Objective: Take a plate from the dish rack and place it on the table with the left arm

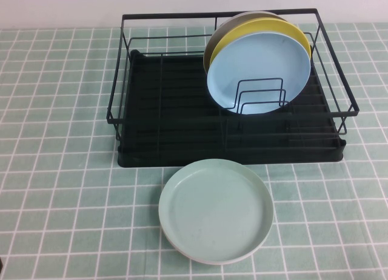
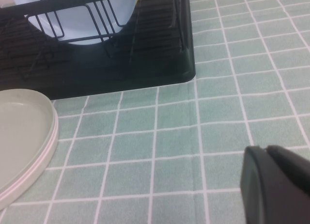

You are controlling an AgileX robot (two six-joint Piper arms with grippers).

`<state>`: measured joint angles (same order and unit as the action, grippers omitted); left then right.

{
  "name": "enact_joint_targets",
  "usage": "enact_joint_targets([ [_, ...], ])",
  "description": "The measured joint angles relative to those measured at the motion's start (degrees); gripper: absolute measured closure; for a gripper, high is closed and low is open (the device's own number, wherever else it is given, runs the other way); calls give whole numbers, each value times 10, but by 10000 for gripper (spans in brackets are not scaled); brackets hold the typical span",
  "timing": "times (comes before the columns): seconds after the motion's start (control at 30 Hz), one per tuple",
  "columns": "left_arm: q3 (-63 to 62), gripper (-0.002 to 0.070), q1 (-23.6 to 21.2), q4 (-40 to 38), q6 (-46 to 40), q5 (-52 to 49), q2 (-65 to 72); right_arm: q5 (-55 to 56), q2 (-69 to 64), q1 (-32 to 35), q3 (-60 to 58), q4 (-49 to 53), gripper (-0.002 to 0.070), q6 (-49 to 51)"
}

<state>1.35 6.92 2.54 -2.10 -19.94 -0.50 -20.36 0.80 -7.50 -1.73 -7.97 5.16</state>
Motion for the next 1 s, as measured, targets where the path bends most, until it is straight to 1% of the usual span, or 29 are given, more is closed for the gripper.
enact_joint_targets([
  [0.1,0,678,0,-15,0,0,0,0,0,0,0,0,694,0],
  [0.2,0,678,0,-57,1,11,0,0,0,0,0,0,694,0],
  [0.27,1,678,0,-116,14,35,0,0,0,0,0,0,694,0],
  [0.33,1,678,0,-195,43,71,0,0,0,0,0,0,694,0],
  [0.4,1,678,0,-290,69,111,0,0,0,0,0,0,694,0],
  [0.47,1,678,0,-355,80,139,0,0,0,0,0,0,694,0],
  [0.5,1,678,0,-376,83,150,0,0,0,0,0,0,694,0],
  [0.6,1,678,0,-401,85,170,0,0,0,0,0,0,694,0],
  [0.73,1,678,0,-409,65,177,0,0,0,0,0,0,694,0],
  [0.83,1,678,0,-430,65,178,0,0,0,0,0,0,694,0],
  [0.9,-16,678,5,-430,49,144,0,0,0,0,0,0,694,0],
  [0.93,-42,678,8,-414,26,109,0,0,0,0,0,0,694,0],
  [1.0,-123,678,15,-355,-2,39,14,0,0,0,0,0,694,0],
])
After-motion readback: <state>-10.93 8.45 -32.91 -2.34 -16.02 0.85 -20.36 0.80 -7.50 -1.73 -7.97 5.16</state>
